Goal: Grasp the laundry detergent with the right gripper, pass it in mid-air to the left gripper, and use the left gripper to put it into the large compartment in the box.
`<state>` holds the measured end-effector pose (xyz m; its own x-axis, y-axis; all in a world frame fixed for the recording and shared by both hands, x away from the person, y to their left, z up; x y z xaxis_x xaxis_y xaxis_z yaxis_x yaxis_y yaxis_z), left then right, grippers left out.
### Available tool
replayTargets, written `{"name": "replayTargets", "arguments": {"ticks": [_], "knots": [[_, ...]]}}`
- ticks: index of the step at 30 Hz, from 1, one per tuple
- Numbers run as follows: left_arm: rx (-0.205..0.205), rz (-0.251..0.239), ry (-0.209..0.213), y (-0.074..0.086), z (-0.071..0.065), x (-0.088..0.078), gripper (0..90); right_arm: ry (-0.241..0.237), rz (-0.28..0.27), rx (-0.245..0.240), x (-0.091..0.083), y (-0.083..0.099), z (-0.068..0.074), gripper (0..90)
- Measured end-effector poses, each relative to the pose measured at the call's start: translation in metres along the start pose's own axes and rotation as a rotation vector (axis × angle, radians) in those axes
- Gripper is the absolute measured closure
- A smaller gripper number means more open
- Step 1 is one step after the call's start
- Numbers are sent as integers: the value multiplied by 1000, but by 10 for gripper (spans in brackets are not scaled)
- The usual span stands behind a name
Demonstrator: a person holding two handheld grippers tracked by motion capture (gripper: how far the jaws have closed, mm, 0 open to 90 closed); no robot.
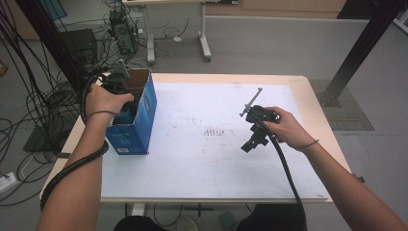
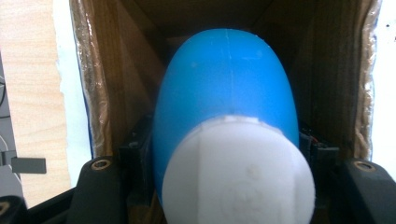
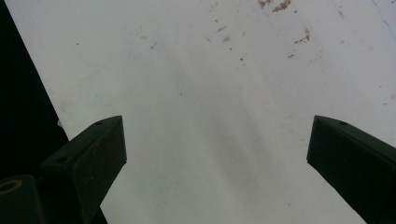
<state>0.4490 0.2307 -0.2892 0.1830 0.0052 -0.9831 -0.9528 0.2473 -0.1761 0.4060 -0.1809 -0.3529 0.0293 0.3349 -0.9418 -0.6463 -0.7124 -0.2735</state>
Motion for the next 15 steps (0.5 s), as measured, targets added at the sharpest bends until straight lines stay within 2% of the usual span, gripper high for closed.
{"name": "replayTargets", "arguments": {"ticks": [15], "knots": [[-5, 13, -17, -1, 0, -2, 350, -5, 1, -3, 1, 0, -1, 43]]}}
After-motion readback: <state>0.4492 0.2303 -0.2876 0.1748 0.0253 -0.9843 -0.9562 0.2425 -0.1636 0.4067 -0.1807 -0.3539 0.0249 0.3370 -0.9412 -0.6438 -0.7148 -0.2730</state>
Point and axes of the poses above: each handheld gripper's, and its own axes: x roughly forward along the jaws, y roughly out of its underside, z roughly to its left, the point moved 2 cm from there along x, roughly forward along the jaws, and after that the axes turned 11 degrees about x, right-handed, at the moved point
